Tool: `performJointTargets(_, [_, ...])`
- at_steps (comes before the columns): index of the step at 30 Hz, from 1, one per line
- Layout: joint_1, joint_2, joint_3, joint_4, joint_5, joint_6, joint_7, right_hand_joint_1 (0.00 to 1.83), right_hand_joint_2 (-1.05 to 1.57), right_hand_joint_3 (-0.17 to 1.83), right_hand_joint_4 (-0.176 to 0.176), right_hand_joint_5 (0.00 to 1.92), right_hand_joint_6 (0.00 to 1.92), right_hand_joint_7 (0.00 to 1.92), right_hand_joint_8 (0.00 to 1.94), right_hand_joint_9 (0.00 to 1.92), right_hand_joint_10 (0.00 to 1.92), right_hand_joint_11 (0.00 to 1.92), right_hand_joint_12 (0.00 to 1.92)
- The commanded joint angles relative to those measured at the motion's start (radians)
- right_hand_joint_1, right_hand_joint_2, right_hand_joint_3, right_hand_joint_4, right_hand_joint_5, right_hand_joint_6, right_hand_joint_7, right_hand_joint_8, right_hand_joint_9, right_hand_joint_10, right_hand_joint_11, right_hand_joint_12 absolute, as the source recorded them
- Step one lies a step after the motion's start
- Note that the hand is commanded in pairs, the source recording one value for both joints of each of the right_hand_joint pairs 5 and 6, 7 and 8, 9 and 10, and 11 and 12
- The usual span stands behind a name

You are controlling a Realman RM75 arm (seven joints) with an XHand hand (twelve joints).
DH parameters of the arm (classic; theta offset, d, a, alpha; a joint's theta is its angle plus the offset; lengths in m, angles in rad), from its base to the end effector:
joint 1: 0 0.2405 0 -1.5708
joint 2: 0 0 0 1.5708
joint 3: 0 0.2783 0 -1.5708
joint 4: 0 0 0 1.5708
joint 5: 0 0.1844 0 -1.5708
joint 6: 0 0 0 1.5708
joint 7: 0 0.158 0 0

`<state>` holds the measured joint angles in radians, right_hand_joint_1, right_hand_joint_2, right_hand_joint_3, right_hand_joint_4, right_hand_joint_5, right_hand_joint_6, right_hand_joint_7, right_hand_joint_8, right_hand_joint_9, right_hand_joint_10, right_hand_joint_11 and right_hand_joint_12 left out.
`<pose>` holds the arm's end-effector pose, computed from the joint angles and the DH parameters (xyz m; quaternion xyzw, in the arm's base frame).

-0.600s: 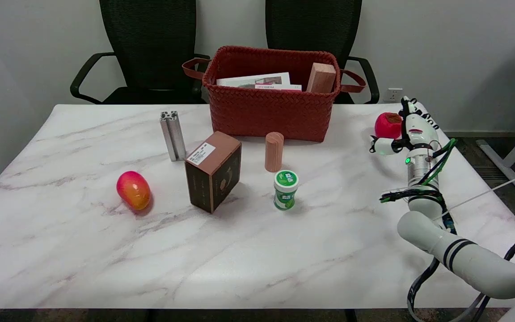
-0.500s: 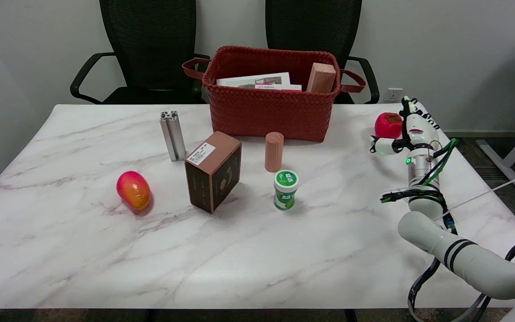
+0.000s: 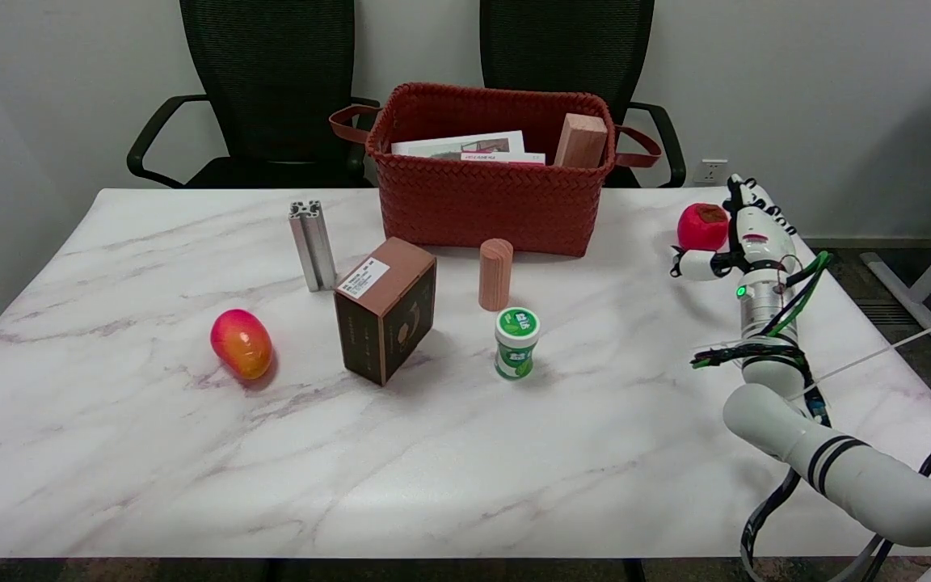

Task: Pick up the green gum jar.

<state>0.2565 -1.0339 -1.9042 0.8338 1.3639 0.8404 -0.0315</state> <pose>-0.2970 -0.3424 0.5019 0.4473 -0.0469 0.2782 0.8487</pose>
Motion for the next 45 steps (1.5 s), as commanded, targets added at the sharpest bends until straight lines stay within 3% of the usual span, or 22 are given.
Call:
performJointTargets(1, [-0.053, 0.0, 0.012, 0.096, 0.001, 0.009, 0.007, 1.01, 0.53, 0.6, 0.0, 0.11, 0.11, 0.35, 0.35, 0.36, 0.36, 0.24, 0.24])
performJointTargets(25, [-0.26, -0.031, -0.019, 0.407, 0.008, 0.201, 0.201, 1.01, 0.53, 0.56, 0.0, 0.1, 0.1, 0.35, 0.35, 0.38, 0.38, 0.35, 0.35])
performJointTargets(32, [-0.263, -0.031, -0.1, 0.45, 0.008, 0.261, 0.343, 1.02, 0.54, 0.55, 0.0, 0.1, 0.1, 0.36, 0.36, 0.39, 0.39, 0.37, 0.37])
performJointTargets(45, [-0.263, -0.032, -0.164, 0.535, 0.005, 0.262, 0.356, 1.01, 0.57, 0.55, 0.0, 0.11, 0.11, 0.39, 0.39, 0.42, 0.42, 0.4, 0.4])
